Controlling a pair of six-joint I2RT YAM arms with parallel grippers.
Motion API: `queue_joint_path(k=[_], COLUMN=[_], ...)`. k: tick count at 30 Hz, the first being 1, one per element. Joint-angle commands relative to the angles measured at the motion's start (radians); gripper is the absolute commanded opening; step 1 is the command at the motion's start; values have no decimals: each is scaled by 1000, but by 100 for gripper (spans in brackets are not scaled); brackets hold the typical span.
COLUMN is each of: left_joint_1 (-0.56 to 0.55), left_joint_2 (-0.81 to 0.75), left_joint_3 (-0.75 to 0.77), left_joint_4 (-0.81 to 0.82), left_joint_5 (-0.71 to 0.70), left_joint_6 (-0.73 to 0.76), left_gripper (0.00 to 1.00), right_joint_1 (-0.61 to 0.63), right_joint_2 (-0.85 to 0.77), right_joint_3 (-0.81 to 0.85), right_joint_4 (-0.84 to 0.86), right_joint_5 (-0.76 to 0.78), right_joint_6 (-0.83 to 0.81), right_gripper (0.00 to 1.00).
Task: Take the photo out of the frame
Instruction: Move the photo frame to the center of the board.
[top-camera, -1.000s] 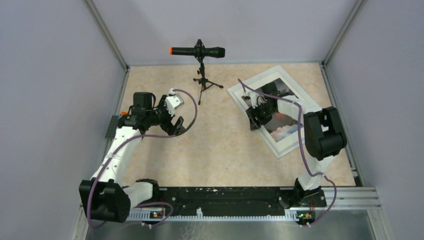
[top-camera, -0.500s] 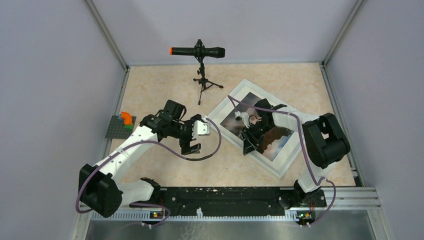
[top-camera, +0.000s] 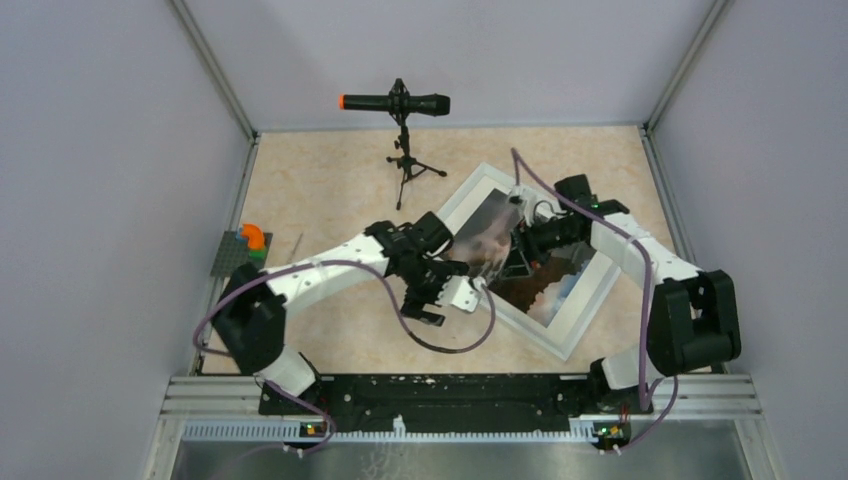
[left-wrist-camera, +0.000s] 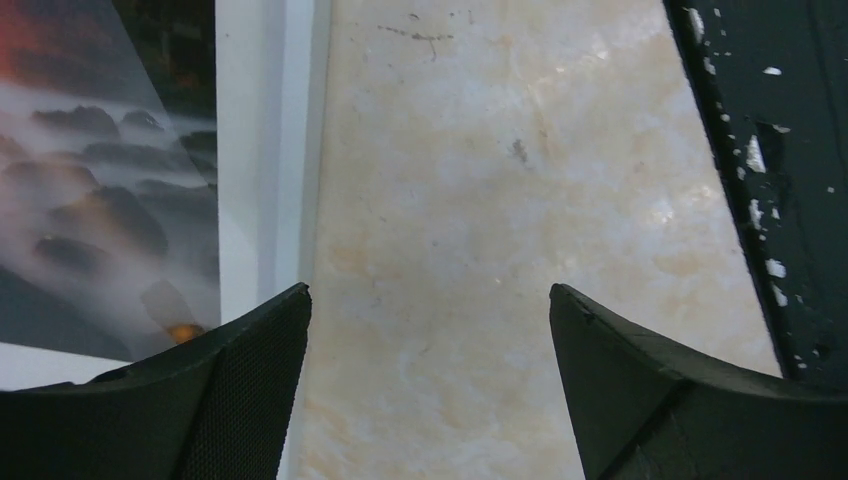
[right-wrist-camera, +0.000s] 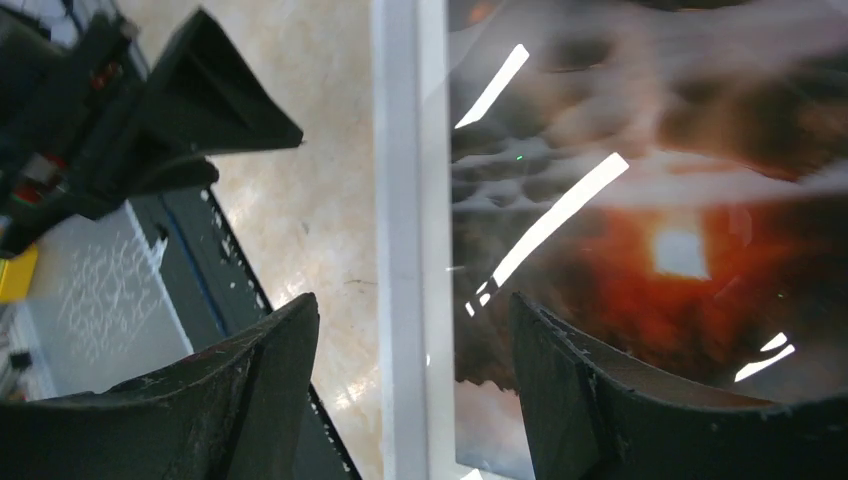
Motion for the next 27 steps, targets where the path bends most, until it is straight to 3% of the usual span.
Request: queue_joint_path(k=[1, 9, 16, 27], left_joint_1=[-50, -133, -180, -273], left_joint_2=[98, 346, 431, 438], left_joint_3=[113, 331, 352, 225], left_joint_4=[31, 51, 127, 162], left_joint_5=[-45, -68, -103, -161], left_joint_6=[46, -7, -46, -100], left_gripper=[92, 80, 64, 38], right_joint_1=[-179, -519, -725, -738], right_joint_2=[-120, -169, -99, 49], right_joint_3=[-6, -19, -31, -58], right_joint_4=[38, -92, -145, -92], right_joint_5=[-10, 56, 192, 342], right_joint_6=[107, 16, -65, -119], right_gripper=[70, 76, 75, 76])
